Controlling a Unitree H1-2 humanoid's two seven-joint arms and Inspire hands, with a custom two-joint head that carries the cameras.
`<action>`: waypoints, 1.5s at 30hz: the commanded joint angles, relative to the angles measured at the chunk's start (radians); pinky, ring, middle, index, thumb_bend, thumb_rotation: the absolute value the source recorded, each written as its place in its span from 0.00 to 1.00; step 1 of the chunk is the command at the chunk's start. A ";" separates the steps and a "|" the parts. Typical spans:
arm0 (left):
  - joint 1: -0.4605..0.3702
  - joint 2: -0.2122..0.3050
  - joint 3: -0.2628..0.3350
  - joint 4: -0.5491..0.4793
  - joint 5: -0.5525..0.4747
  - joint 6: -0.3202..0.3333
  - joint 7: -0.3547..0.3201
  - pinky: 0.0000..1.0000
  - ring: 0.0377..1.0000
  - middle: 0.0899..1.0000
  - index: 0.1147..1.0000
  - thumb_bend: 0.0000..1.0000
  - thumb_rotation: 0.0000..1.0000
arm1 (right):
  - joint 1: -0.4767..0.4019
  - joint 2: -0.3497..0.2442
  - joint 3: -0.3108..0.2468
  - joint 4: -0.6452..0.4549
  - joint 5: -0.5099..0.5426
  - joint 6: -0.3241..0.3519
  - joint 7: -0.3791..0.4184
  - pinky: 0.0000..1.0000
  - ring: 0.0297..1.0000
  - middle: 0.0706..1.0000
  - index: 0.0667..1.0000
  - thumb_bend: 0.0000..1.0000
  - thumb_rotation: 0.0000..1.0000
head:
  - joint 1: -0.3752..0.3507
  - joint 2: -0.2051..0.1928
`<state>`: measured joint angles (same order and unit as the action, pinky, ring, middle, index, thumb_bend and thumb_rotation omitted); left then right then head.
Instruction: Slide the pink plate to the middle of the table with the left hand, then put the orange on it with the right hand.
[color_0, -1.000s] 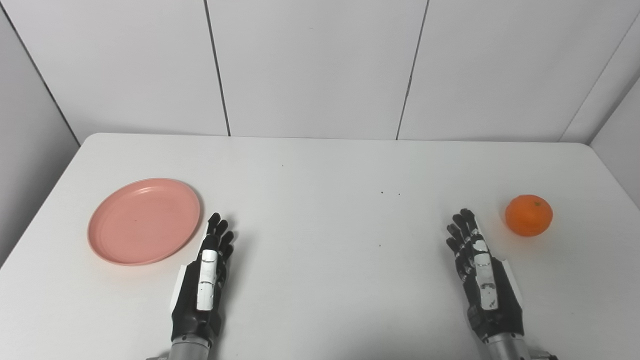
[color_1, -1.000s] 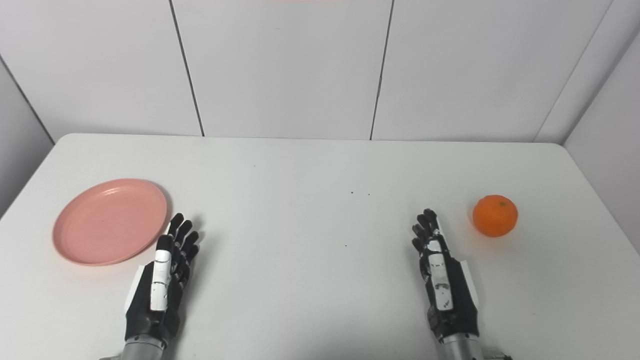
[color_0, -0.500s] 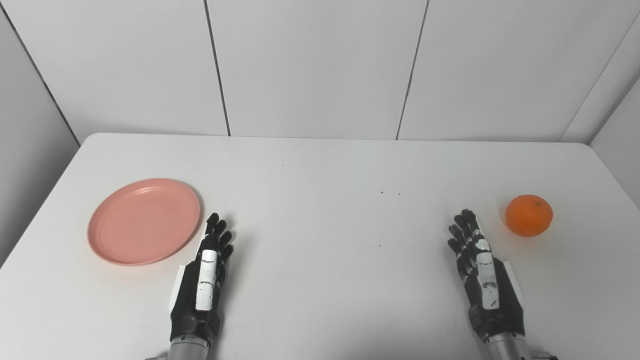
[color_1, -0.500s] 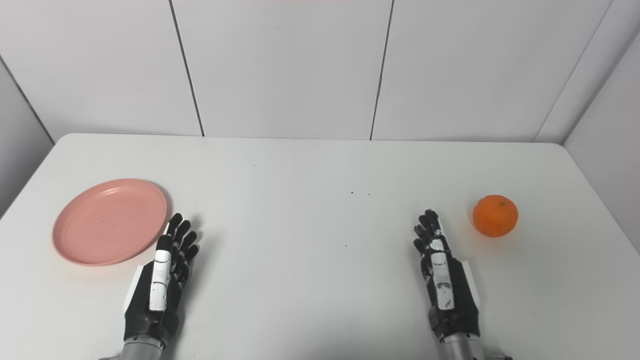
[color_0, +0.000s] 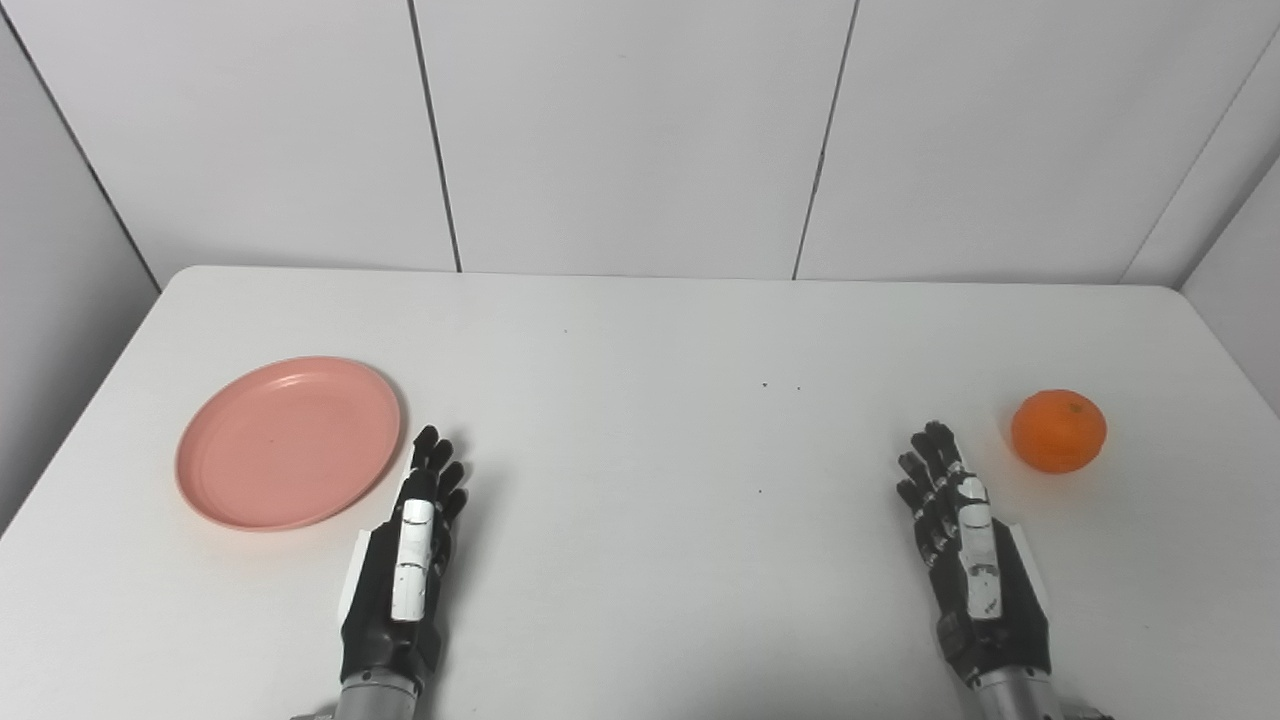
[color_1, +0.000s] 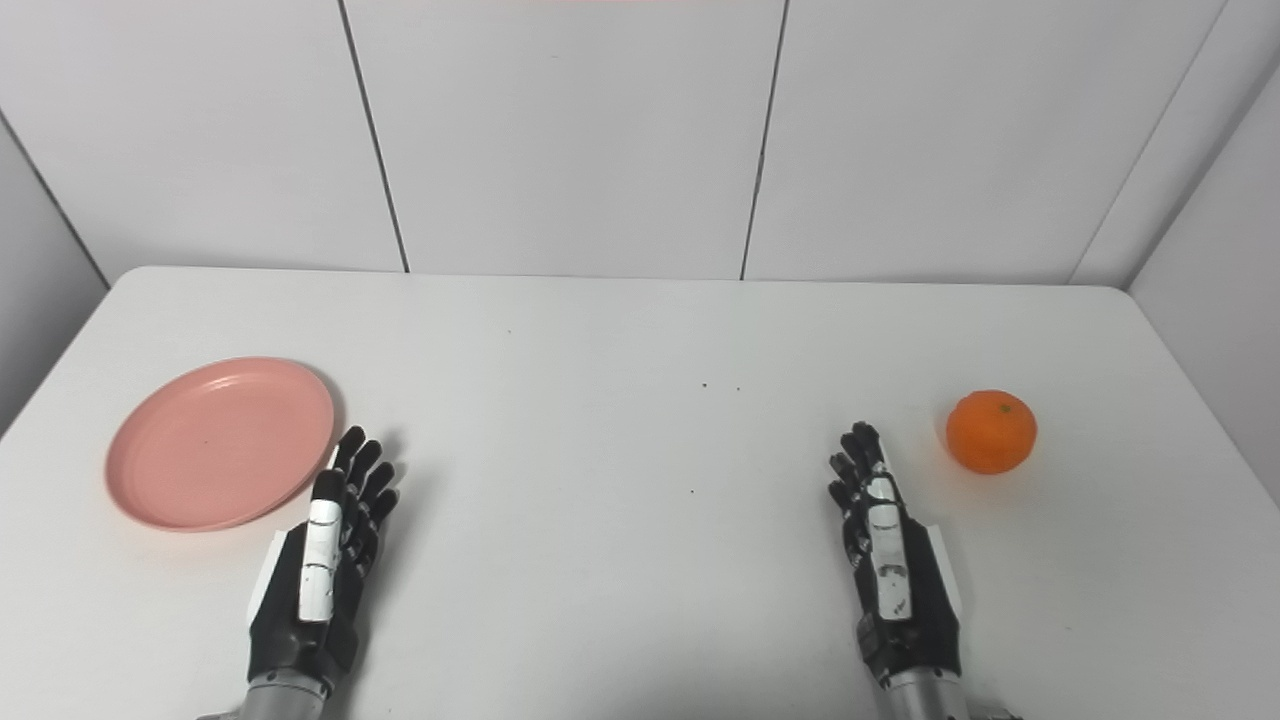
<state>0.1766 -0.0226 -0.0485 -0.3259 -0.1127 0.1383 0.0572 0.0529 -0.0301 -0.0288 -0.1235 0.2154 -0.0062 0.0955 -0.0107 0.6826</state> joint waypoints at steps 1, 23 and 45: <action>0.139 -0.020 0.010 -0.021 -0.004 -0.025 0.003 1.00 0.98 1.00 1.00 0.69 0.97 | 0.037 0.010 0.000 0.013 0.007 0.025 -0.003 1.00 0.97 0.97 0.97 0.83 0.97 | 0.001 0.000; 0.144 -0.044 -0.008 0.000 0.016 -0.043 0.017 1.00 0.97 0.98 1.00 0.74 0.92 | 0.040 -0.012 -0.015 0.042 0.026 -0.001 0.019 0.99 0.96 0.97 0.97 0.84 0.96 | 0.078 -0.047; 0.142 -0.076 -0.093 0.095 0.049 -0.142 0.088 0.98 0.96 0.96 0.97 0.66 0.91 | 0.037 -0.072 -0.053 0.136 0.069 -0.058 0.081 1.00 0.97 0.96 0.98 0.82 1.00 | 0.219 -0.152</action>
<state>0.1766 -0.0385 -0.1381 -0.2358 -0.0679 0.0077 0.1374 0.0404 -0.0916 -0.0667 -0.0796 0.2748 -0.0208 0.1611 0.2056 0.5369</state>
